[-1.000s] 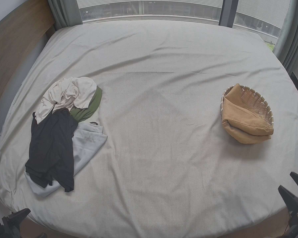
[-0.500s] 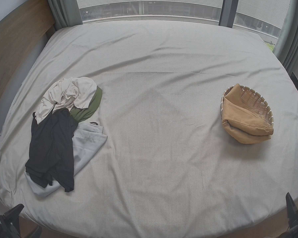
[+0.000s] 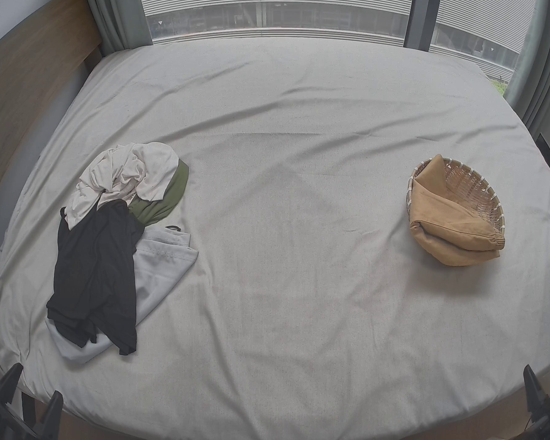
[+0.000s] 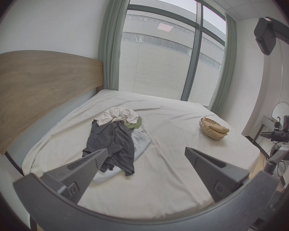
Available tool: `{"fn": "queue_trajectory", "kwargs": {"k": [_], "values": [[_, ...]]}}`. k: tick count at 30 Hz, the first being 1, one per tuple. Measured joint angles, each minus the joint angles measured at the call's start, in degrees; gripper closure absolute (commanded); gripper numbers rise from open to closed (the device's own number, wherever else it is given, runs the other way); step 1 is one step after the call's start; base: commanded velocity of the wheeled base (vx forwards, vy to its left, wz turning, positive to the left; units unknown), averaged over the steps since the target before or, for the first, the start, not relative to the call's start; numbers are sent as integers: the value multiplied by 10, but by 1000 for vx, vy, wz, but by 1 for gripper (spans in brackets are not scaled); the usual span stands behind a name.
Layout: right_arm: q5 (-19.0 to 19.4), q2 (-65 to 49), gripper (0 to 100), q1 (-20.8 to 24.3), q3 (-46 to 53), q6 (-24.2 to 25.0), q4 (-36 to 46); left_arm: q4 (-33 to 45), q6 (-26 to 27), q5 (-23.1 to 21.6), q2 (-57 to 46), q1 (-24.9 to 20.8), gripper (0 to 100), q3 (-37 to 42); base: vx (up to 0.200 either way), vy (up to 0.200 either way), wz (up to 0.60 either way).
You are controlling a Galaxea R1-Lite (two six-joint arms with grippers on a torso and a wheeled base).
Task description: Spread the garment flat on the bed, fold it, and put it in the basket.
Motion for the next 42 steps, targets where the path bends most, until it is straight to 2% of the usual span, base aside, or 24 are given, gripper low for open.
{"fn": "queue_trajectory", "kwargs": {"k": [6, 9, 11, 16, 20, 23, 26, 31, 33, 35, 39, 42], "values": [[-17, -21, 0, -1, 0, 8, 1, -5, 57, 38, 1, 3, 0, 0, 0, 0, 0], [-19, -26, 0, -5, 0, 10, 1, -9, 56, 42, 1, 6, 0, 0, 0, 0, 0], [-19, -28, 0, -6, 0, 11, 1, -9, 49, 35, -2, 17, 0, 0, 0, 0, 0], [-20, -30, 0, -8, 0, 12, 1, -8, 63, -15, -24, 52, 0, 0, 0, 0, 0], [-18, -31, 0, -7, 0, 11, 1, 12, 60, -14, -33, 64, 0, 0, 0, 0, 0], [-15, -31, 0, -7, 0, 10, 1, 29, 87, -13, -37, 67, 0, 0, 0, 0, 0], [-13, -31, 0, -7, 0, 10, 1, 29, 109, 6, -39, 69, 0, -1, 0, 0, 0], [-12, -31, 0, -7, 0, 11, 1, 12, 113, 91, -39, 69, 0, -1, 0, 0, 0], [-12, -31, 0, -7, 0, 11, 1, 12, 105, 98, -39, 69, 0, 0, 0, 0, 0], [-11, -31, 0, -7, 0, 10, 1, 16, 94, 87, -39, 68, 0, 0, 0, 0, 0], [-11, -31, 0, -7, 0, 10, 1, 26, 76, 25, -40, 68, 0, 0, 0, 0, 0], [-10, -31, 0, -7, 0, 10, 1, 30, 70, 12, -40, 67, 0, 0, 0, 0, 0]]}}
